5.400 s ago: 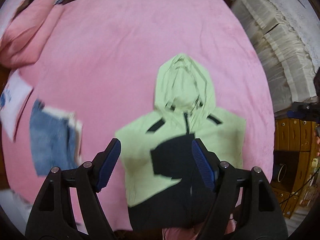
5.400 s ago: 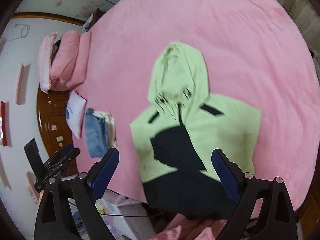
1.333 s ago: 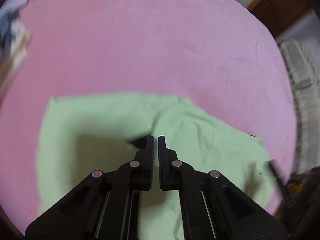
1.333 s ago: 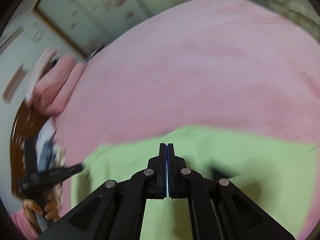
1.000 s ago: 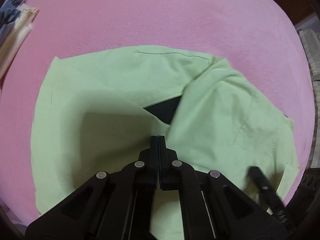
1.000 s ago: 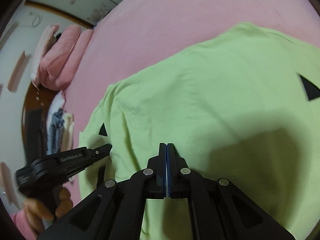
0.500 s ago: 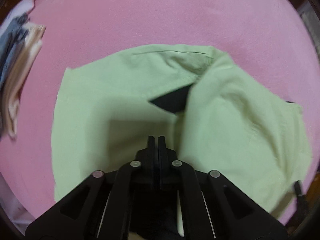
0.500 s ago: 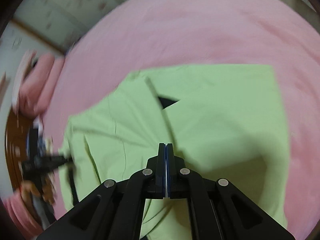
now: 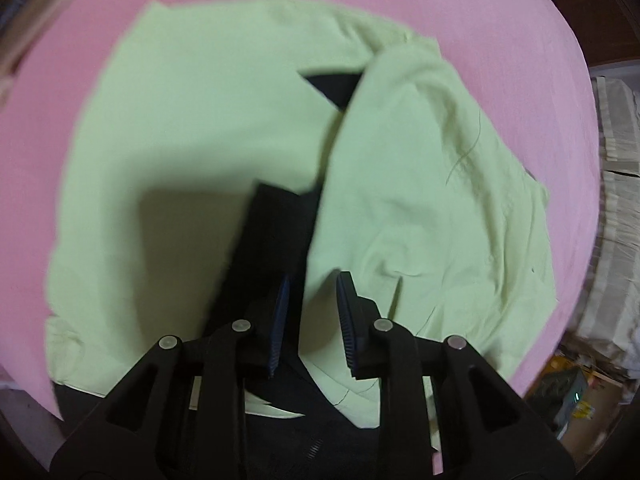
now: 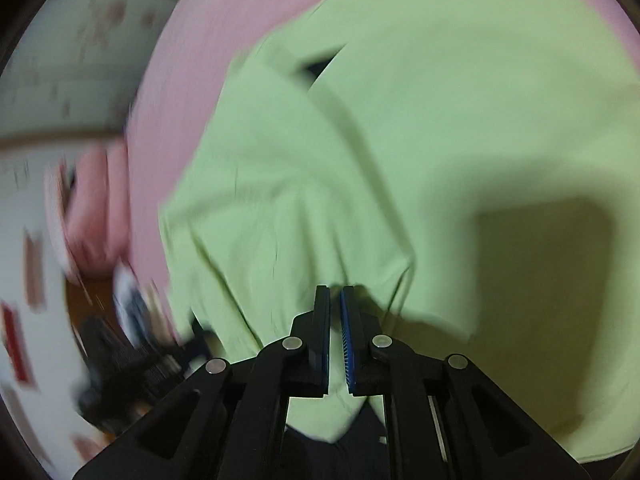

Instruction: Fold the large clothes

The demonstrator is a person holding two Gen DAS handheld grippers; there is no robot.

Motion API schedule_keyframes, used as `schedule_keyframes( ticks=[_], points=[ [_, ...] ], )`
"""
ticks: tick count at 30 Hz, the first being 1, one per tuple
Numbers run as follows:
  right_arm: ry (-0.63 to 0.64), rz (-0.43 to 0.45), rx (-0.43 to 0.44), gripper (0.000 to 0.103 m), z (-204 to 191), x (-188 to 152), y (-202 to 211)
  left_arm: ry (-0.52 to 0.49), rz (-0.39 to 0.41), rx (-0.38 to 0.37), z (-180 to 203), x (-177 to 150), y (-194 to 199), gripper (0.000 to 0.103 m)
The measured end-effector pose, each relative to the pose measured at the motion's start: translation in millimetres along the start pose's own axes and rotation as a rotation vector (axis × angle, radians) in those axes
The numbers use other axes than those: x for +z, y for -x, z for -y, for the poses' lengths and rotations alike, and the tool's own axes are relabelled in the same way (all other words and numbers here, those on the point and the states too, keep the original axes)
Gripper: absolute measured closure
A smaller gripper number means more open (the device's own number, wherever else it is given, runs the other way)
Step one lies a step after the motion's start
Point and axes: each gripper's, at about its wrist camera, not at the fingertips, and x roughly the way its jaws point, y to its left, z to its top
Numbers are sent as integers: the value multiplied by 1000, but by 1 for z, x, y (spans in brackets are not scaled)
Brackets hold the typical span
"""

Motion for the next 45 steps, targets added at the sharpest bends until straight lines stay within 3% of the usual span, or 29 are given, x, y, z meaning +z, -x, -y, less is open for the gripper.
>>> schedule_keyframes(
  ticks=[3,6,10,13,17,20,24,26,27,31,34,41,45],
  points=[
    [15,9,-22,96,-14,-13,-10,-25,-8,60,-6,-13,3,82],
    [-46,-21,2,96,-9,-16,-12,-51,23,134,4,3,8,82],
    [55,-113,-34,96,-32,-18,-38,-15,86,315,-11,-5,19,82],
    [84,-145,-2,96,-52,-28,-51,-115,149,178,1,-20,47,82],
    [146,-190,-28,96,-63,-44,-42,-298,203,160,28,-48,78,82],
    [224,-146,-66,96,-86,-61,-29,-348,236,143,31,-66,110,82],
    [274,-61,-75,93,-81,-77,41,-397,233,93,30,-70,146,82],
    [292,3,-85,79,-85,-89,73,-405,229,86,27,-80,163,80],
    [301,40,-87,66,-84,-95,93,-407,231,85,24,-89,180,78],
    [300,166,-117,35,-79,-123,165,-386,285,71,14,-112,215,43],
    [265,266,-152,20,-78,-150,202,-374,319,42,-3,-131,237,40],
    [186,466,-192,17,-64,-231,272,-389,361,0,-50,-173,261,39],
    [157,512,-175,17,-51,-274,287,-379,383,-1,-83,-203,275,39]
  ],
)
